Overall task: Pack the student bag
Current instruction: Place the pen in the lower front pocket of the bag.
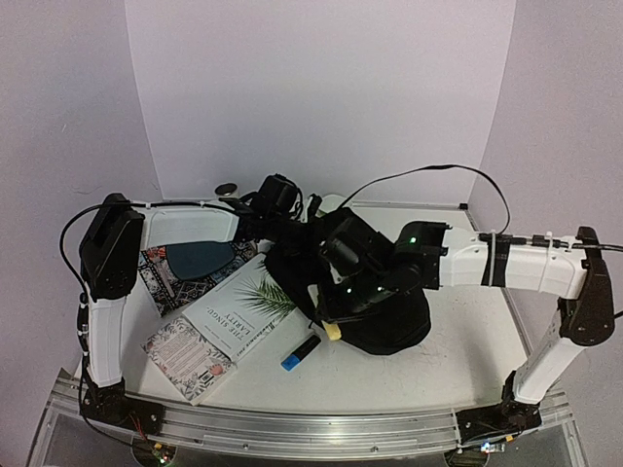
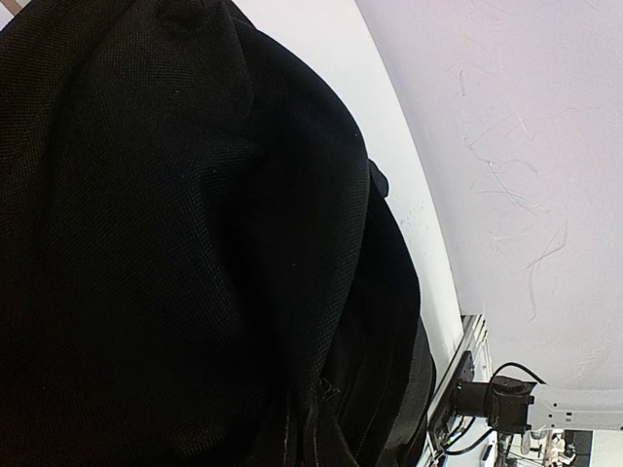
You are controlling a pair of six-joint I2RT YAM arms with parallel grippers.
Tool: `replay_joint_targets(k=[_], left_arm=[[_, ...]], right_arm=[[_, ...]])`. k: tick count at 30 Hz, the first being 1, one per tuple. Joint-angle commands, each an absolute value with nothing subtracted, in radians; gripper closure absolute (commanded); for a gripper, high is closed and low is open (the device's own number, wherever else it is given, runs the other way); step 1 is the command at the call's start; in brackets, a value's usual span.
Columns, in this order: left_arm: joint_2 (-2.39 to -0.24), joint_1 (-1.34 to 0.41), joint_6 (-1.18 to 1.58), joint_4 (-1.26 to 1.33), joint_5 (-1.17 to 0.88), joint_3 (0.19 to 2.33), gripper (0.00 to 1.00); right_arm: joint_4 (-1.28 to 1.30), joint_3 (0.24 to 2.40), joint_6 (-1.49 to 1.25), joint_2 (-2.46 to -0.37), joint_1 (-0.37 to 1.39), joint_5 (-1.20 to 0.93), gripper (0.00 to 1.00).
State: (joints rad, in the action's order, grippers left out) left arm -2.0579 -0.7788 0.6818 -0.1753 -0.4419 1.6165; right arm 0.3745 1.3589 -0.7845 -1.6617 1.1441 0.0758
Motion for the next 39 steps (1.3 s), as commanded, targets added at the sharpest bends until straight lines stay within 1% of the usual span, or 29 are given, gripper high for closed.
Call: replay_joint_targets(k=[1,7,12,15,27,35,39], left_arm=[[-2.002,-0.767,0.691,-0.134,-0.437,1.670,1.00],[-1.984,-0.767,0.696,-0.132,-0.439,1.647,1.00],[-1.973,-0.769,0.700,-0.128,-0.440,1.635,1.00],[-1.968,-0.772,0.701,-0.126,-0.443,1.631,1.00],[-1.941,-0.780,0.728,-0.075,-0.473,1.595,1.00],[-1.933,-0.793,0.739,-0.048,-0.496,1.567,1.00],[-1.928,-0.805,0.753,-0.036,-0.497,1.552,1.00]], right_arm=[[0.431,1.393,-0.754,-1.590,1.043,0.041,1.00],[0.431,1.426,-0.783,-1.601,0.899,0.018,1.00],[0.425,1.474,-0.802,-1.681,0.835,-0.028,1.00],[0.405,1.467,-0.808,-1.725,0.803,-0.058,1.00],[0.329,1.421,-0.831,-1.809,0.724,-0.168,1.00],[0.311,1.504,-0.861,-1.867,0.665,-0.209,1.00],[0.270,1.531,-0.907,-1.881,0.652,-0.189,1.00]])
